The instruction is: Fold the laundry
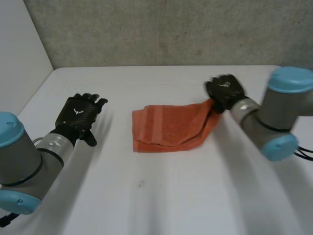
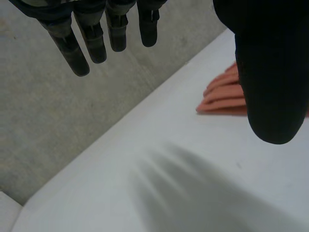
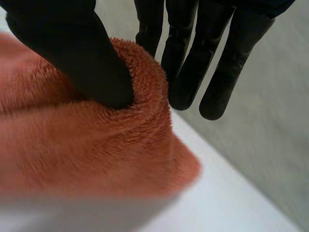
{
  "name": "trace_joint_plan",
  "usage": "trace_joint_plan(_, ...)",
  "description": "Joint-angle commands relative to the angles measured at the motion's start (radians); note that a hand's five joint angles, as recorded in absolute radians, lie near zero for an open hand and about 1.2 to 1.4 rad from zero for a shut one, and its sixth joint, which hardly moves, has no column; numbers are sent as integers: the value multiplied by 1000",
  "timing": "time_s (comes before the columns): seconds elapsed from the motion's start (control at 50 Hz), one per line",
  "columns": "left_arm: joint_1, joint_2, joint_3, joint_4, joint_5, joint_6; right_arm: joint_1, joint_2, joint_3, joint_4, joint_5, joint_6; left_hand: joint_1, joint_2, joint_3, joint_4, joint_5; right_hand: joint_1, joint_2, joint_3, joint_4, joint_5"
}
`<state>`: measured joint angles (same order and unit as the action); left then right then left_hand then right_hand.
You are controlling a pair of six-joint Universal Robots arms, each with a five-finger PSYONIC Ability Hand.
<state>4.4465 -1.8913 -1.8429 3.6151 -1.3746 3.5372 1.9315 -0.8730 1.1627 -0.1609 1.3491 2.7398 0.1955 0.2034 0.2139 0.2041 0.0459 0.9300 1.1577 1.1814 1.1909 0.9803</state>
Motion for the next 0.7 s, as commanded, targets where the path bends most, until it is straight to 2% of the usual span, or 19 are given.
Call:
trace_joint_plan(0.02, -15, 47, 14, 1, 0, -6, 297, 147, -172, 9, -53, -71, -17, -25, -36, -26, -42, 466, 239, 215, 205, 241)
trace_joint_plan(0.06, -16, 49, 24, 1, -1, -7, 349, 183, -175, 12, -85, -120, -17, -25, -36, -26, -42, 466, 239, 215, 205, 241)
trace_joint_plan(0.14, -38, 48, 71, -1, -1, -44, 374, 236, -173, 11, -99, -183, -14, -22, -33, -23, -39, 466, 239, 215, 205, 241)
trace_joint_plan(0.18, -44, 47, 82, -3, -3, -58, 372, 239, -176, 7, -87, -192, -14, -22, -33, -23, -39, 123, -105, -129, -138, -102)
trace_joint_plan(0.2, -53, 47, 103, -7, -6, -90, 368, 233, -176, 4, -79, -183, -11, -19, -30, -20, -36, -367, -595, -619, -628, -592)
trace_joint_plan(0.24, -62, 38, 149, -22, -20, -145, 365, 220, -176, 3, -59, -170, -8, -16, -27, -17, -33, -755, -983, -1007, -1016, -980)
trace_joint_plan(0.34, -93, -38, 280, -84, -44, -244, 319, 120, -159, 6, 50, -37, 3, -5, -15, -5, -22, -755, -983, -1007, -1016, -980)
trace_joint_plan(0.4, -160, -129, 408, -159, -55, -287, 250, 71, -129, 11, 87, 101, 6, -2, -12, -2, -19, -755, -983, -1007, -1016, -980)
trace_joint_plan(0.44, -177, -153, 441, -180, -60, -294, 218, 63, -109, 14, 78, 185, 9, 1, -9, 1, -16, -755, -983, -1007, -1016, -980)
trace_joint_plan(0.52, -239, -294, 608, -286, -90, -365, 192, 65, -112, 58, 32, 253, 9, 1, -9, 1, -16, -755, -983, -1007, -1016, -980)
trace_joint_plan(0.58, -268, -374, 668, -312, -110, -406, 170, 81, -129, 90, 2, 256, 21, 13, 2, 12, -4, -755, -983, -1007, -1016, -980)
trace_joint_plan(0.7, -305, -475, 683, -319, -159, -408, 150, 196, -211, 149, -4, 264, 24, 16, 5, 15, -1, -755, -983, -1007, -1016, -980)
